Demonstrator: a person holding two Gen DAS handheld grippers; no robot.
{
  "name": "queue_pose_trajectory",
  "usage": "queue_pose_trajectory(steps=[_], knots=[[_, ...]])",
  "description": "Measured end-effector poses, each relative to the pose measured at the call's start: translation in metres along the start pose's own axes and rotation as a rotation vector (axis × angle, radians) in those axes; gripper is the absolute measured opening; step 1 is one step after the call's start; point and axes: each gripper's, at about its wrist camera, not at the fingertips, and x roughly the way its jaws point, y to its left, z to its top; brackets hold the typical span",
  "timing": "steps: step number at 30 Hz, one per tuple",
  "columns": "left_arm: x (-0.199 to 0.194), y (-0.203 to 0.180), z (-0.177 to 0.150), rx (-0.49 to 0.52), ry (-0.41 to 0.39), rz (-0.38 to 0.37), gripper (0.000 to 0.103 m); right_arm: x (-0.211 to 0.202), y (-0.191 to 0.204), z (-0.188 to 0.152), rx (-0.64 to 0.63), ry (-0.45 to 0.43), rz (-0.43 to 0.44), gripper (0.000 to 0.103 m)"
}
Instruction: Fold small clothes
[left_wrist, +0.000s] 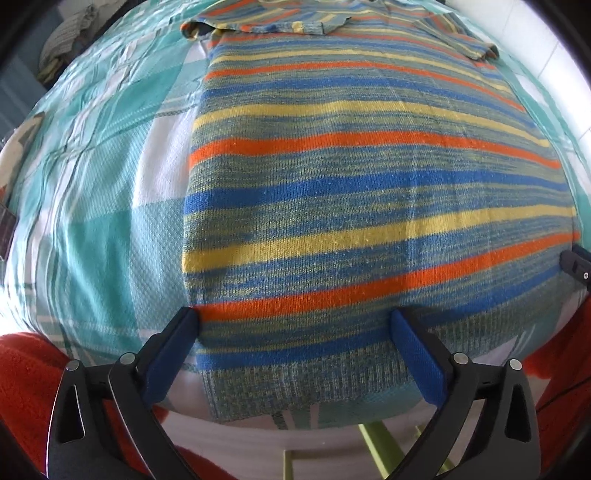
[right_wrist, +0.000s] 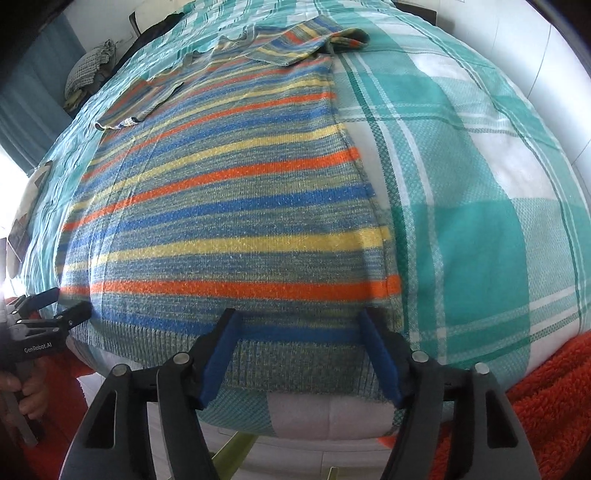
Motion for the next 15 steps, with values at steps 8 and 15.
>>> queue_pose_trajectory(steps=[8,15], knots=[[0.0038,-0.0018,-0.0027,-0.01,-0.003,-0.011,0.103,0.0011,-0.0008,-0.0012,0.008,0.0,0.005,0.069],[0.0073,0.0031,-0.0011,-0.015,-0.005,-0.031,0.103,0.0002,0.0001,-0.0028,0.0,0.001,0.003,0.072]])
